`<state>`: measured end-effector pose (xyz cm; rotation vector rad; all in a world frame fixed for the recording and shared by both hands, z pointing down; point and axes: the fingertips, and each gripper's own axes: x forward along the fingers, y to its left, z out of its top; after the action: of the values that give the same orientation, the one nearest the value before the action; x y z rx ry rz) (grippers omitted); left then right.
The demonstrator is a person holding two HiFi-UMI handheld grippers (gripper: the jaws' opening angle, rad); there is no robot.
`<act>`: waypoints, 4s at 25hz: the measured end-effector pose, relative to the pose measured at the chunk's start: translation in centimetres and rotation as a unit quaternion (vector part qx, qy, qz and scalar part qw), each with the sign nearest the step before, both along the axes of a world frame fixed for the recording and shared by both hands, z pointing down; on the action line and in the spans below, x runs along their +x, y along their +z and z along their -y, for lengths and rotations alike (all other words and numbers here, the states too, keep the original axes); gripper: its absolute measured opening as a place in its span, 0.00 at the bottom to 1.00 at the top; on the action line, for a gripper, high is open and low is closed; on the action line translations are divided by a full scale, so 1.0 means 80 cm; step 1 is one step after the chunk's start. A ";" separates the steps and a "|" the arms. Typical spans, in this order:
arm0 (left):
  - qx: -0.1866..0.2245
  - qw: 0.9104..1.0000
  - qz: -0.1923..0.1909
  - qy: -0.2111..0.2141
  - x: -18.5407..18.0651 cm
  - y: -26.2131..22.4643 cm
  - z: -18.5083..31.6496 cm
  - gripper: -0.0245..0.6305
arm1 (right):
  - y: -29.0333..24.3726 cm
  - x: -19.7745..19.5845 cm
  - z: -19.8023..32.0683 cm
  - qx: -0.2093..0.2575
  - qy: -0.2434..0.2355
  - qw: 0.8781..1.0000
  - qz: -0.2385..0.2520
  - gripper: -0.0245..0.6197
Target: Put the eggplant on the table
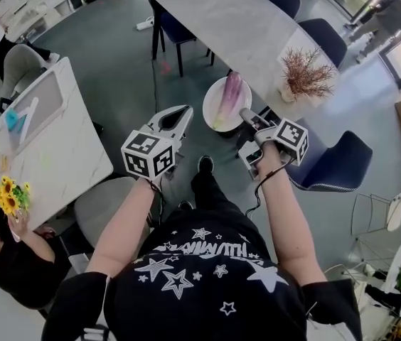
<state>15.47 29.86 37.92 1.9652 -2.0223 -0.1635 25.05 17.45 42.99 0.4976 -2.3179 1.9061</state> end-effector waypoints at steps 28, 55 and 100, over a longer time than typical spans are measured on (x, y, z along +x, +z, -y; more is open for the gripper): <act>-0.030 0.999 0.010 0.003 -0.172 0.035 0.208 0.05 | 0.059 -0.188 0.210 -0.034 -0.014 0.999 0.009 0.08; -0.040 0.998 0.024 -0.037 -0.247 0.039 0.315 0.05 | 0.085 -0.288 0.265 -0.046 -0.095 0.994 0.009 0.08; -0.034 0.991 -0.031 0.123 -0.567 0.072 0.505 0.05 | 0.095 -0.515 0.461 -0.045 0.128 0.991 -0.019 0.08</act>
<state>-29.92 -10.57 43.69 2.1167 -1.7068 -0.0971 -16.13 -19.41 50.59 0.8510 -2.2230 2.0773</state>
